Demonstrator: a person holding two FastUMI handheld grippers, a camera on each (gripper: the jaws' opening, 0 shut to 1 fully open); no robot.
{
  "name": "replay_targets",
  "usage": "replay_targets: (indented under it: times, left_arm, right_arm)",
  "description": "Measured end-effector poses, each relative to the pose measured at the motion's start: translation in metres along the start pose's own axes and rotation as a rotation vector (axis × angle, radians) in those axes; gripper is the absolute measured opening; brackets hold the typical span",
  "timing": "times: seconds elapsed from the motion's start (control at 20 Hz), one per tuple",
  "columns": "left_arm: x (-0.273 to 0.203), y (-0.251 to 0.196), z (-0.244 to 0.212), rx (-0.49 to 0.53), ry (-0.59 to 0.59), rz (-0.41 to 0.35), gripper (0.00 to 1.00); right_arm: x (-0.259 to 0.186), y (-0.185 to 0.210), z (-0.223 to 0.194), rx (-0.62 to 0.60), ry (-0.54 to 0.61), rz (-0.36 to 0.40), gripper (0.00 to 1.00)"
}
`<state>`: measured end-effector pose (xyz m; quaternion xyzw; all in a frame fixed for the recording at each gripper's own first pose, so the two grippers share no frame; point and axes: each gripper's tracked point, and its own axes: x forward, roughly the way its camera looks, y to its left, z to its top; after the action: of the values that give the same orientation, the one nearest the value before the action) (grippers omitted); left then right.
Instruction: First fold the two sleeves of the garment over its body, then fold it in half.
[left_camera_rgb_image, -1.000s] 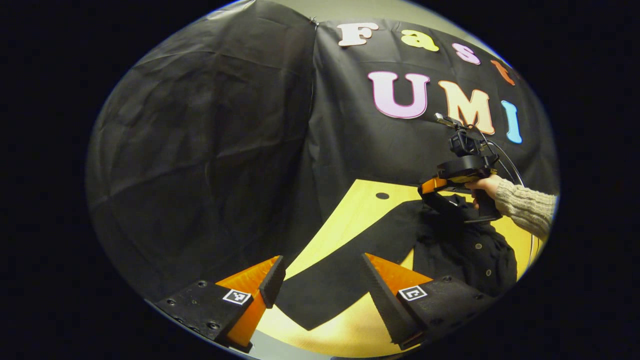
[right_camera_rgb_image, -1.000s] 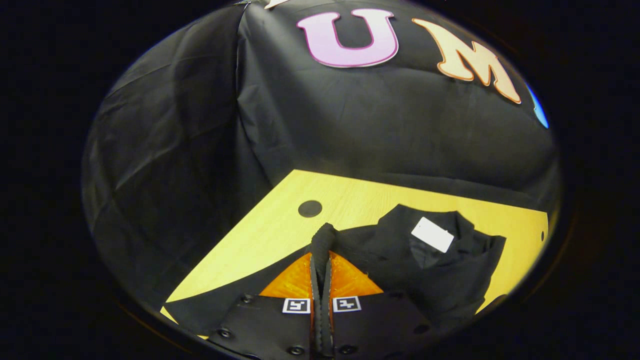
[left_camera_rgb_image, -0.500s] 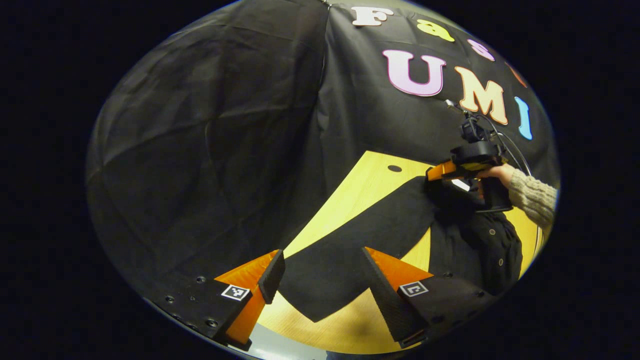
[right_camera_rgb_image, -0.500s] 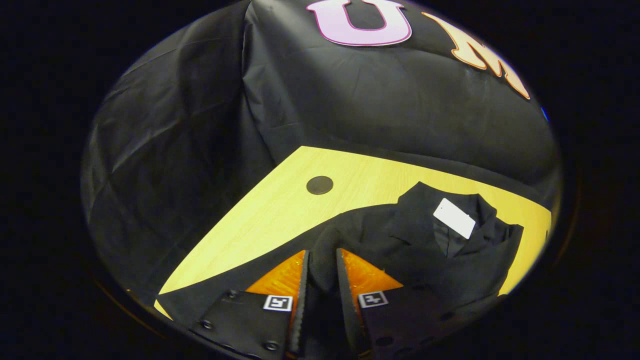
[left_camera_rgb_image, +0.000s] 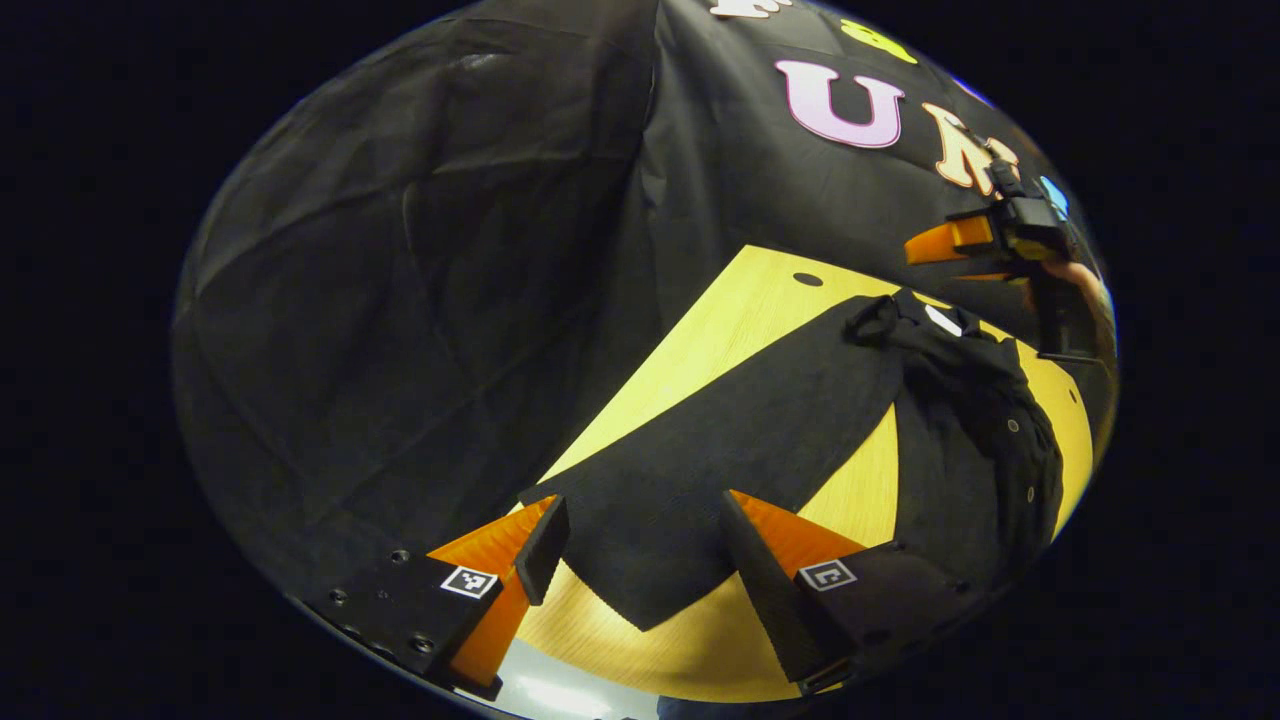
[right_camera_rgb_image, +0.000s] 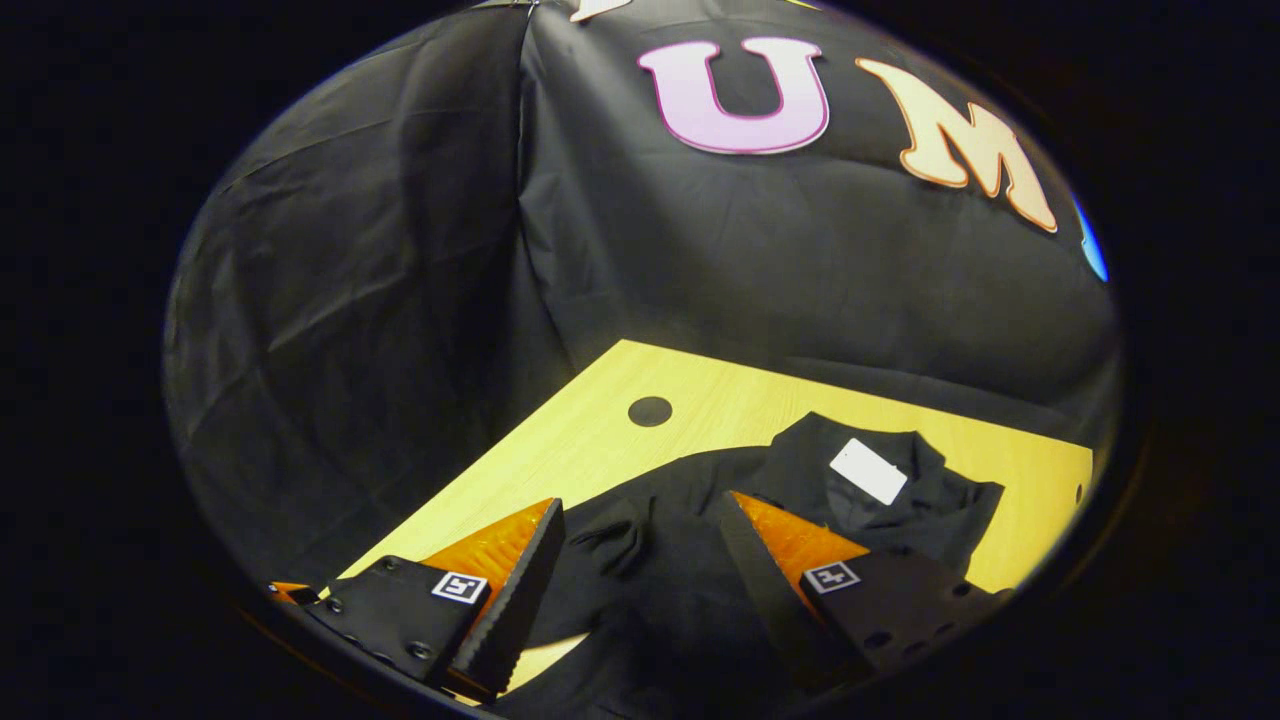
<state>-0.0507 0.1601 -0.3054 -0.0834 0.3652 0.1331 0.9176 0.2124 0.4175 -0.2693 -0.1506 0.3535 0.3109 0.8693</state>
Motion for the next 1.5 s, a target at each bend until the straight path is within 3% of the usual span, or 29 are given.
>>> replay_targets:
  times: [0.25, 0.45, 0.75, 0.8, 0.85, 0.9, 1.2, 1.45, 1.5]
  left_arm:
    - [0.008, 0.004, -0.014, 0.008, 0.046, 0.013, 0.93]
    - [0.013, 0.008, -0.024, 0.023, 0.077, 0.017, 0.93]
    - [0.017, 0.010, -0.036, 0.071, 0.126, 0.011, 0.94]
    - [0.018, 0.010, -0.036, 0.073, 0.123, 0.007, 0.94]
    - [0.018, 0.011, -0.037, 0.075, 0.125, 0.004, 0.94]
    - [0.017, 0.010, -0.037, 0.079, 0.127, -0.002, 0.94]
    - [0.017, 0.006, -0.038, 0.093, 0.146, -0.062, 0.94]
    - [0.017, -0.004, -0.037, 0.123, 0.146, -0.098, 0.72]
    - [0.019, -0.008, -0.037, 0.128, 0.146, -0.104, 0.60]
  right_arm:
    - [-0.075, -0.025, 0.010, -0.012, -0.088, -0.060, 0.98]
    - [-0.126, -0.049, 0.014, 0.098, -0.157, -0.086, 0.98]
    - [-0.209, -0.117, 0.004, 0.185, -0.242, -0.254, 0.98]
    - [-0.219, -0.126, 0.000, 0.195, -0.247, -0.276, 0.94]
    - [-0.231, -0.135, -0.003, 0.202, -0.251, -0.299, 1.00]
    - [-0.242, -0.143, -0.008, 0.205, -0.254, -0.325, 1.00]
    - [-0.292, -0.160, -0.031, 0.222, -0.263, -0.415, 0.98]
    - [-0.328, -0.166, -0.051, 0.250, -0.282, -0.475, 0.98]
    - [-0.333, -0.168, -0.054, 0.252, -0.282, -0.486, 0.98]
